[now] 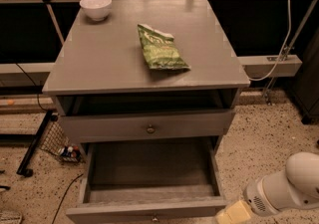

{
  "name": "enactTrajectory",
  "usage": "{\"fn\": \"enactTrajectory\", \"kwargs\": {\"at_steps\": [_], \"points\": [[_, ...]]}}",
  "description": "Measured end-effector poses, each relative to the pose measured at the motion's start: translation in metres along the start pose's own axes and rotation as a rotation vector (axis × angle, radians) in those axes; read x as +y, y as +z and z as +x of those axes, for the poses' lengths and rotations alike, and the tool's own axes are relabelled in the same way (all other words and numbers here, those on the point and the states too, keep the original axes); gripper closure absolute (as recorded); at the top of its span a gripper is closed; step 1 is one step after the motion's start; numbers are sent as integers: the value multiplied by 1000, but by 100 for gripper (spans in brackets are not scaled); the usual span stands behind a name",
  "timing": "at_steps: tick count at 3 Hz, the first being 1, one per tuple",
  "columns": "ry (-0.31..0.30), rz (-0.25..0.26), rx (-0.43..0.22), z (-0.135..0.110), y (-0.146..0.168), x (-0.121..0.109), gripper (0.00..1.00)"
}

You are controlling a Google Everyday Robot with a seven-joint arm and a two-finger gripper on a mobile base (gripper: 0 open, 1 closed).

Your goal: Close middle drawer

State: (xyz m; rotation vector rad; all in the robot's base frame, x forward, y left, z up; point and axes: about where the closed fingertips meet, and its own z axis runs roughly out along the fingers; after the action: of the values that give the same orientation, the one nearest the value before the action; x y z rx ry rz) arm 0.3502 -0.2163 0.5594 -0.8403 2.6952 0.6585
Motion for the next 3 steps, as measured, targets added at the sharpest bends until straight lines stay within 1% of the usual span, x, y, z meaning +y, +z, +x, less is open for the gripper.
{"fn": "enactTrajectory", "kwargs": {"at_steps": [1, 2, 3], "points": [[62, -28, 8, 19, 36, -7, 0], [94, -26, 11, 27, 53, -10, 0], [117, -50, 22, 35, 74, -9, 17]]}}
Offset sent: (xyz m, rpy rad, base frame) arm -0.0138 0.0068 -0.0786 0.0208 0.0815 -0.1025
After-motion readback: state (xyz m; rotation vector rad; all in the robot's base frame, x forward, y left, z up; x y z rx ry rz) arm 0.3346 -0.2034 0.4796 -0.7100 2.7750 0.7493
